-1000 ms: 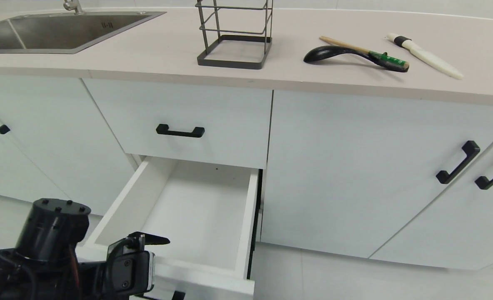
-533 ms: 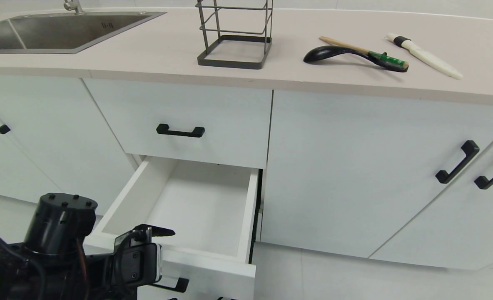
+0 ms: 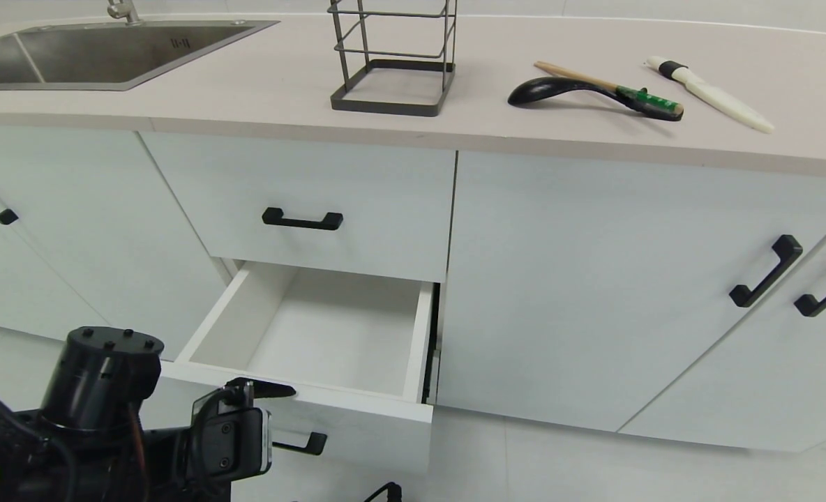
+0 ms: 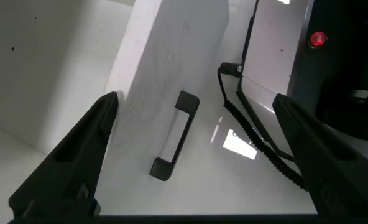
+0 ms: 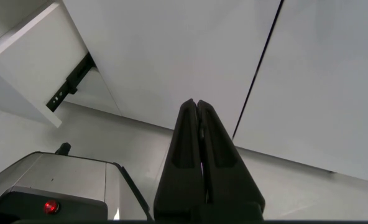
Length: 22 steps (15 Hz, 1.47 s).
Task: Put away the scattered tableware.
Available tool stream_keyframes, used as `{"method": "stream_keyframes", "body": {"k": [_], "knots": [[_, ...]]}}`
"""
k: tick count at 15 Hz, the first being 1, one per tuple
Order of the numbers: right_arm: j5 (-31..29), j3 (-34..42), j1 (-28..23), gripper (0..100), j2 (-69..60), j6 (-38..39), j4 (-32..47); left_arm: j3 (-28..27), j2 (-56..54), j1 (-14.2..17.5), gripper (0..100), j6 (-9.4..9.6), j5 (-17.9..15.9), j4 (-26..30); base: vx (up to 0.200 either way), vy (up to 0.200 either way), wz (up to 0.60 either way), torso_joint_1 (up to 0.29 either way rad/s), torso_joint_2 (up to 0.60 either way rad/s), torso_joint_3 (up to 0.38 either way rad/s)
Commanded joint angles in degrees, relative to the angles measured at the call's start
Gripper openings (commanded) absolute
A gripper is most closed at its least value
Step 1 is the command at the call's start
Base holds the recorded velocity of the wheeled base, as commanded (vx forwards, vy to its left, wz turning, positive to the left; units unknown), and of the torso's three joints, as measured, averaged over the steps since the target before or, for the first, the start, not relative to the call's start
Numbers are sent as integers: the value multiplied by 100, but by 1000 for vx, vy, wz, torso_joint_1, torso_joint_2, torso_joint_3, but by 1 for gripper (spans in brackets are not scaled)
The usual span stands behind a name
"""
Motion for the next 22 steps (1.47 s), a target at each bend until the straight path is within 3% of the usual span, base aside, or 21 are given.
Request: {"method": "stream_keyframes", "body": {"k": [1, 5, 9, 14, 19, 22], "knots": [[2, 0, 2, 0, 9, -1, -1, -56, 77, -18, 100, -4, 3, 4, 0, 0, 0, 0, 0, 0], [2, 0, 2, 0, 9, -1, -1, -636, 200, -27, 100, -39, 12, -14, 0, 0, 0, 0, 0, 0], [2, 0, 2, 0, 9, -1, -1, -680, 552, -1, 100, -39, 12, -23, 0, 0, 0, 0, 0, 0], [2, 0, 2, 0, 9, -1, -1, -530, 815, 123, 100, -30, 3, 4, 0, 0, 0, 0, 0, 0], [2, 0, 2, 0, 9, -1, -1, 85, 86, 52, 100, -48, -32, 39, 0, 0, 0, 0, 0, 0], [2, 0, 2, 0, 9, -1, -1, 76, 103, 43, 100, -65, -23, 21, 0, 0, 0, 0, 0, 0]]}}
